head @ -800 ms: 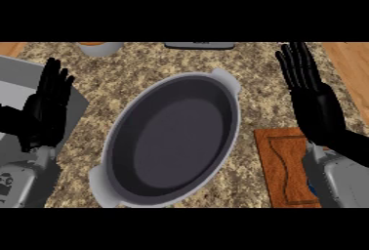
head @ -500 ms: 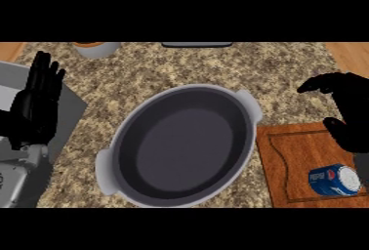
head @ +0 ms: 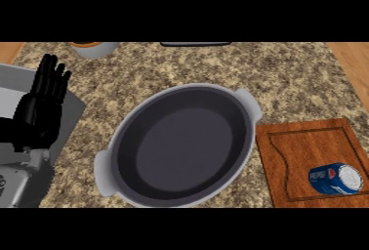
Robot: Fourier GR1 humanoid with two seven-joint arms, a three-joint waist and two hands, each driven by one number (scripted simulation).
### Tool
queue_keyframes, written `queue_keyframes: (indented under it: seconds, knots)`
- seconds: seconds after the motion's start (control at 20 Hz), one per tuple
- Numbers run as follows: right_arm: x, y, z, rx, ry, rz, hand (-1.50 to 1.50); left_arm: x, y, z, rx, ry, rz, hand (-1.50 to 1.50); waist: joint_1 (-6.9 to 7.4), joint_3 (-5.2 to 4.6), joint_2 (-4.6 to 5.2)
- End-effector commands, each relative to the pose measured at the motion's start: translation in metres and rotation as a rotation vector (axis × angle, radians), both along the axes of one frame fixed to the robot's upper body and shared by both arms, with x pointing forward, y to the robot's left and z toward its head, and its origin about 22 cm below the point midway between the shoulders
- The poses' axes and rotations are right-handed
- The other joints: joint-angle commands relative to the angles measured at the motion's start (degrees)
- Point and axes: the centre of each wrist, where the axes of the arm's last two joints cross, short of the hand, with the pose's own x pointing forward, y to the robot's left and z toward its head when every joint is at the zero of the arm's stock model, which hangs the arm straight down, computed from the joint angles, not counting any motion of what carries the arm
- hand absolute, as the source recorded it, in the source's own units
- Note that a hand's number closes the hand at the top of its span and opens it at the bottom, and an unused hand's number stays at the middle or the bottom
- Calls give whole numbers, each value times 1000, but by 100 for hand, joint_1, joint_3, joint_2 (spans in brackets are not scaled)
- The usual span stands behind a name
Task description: Pick the can from the cutting board and place it in the pot
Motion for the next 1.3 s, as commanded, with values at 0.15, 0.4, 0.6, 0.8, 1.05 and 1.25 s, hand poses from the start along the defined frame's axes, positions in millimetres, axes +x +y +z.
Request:
queue_keyframes:
  seconds: [0.15,0.4,0.6,0.8,1.05,1.25]
  knots:
    - [-33,-44,3,-229,-35,139,-150,3,10,-6,6,-11,-26,0,107,-11,-19]
    - [-43,-47,15,-496,60,195,-150,9,1,-2,-2,2,-21,0,78,-20,-38]
    - [-33,-36,15,-596,48,198,-150,6,2,0,6,-9,-29,0,192,-33,-50]
    - [-32,-22,15,-686,82,208,-150,-2,-1,-16,-6,6,-26,0,151,-40,-62]
    - [-32,-7,-15,-723,159,187,-150,11,-10,-16,-1,13,-52,0,140,-39,-56]
    - [-37,-5,-40,-744,213,204,-150,-3,6,-11,4,5,-47,0,186,-38,-61]
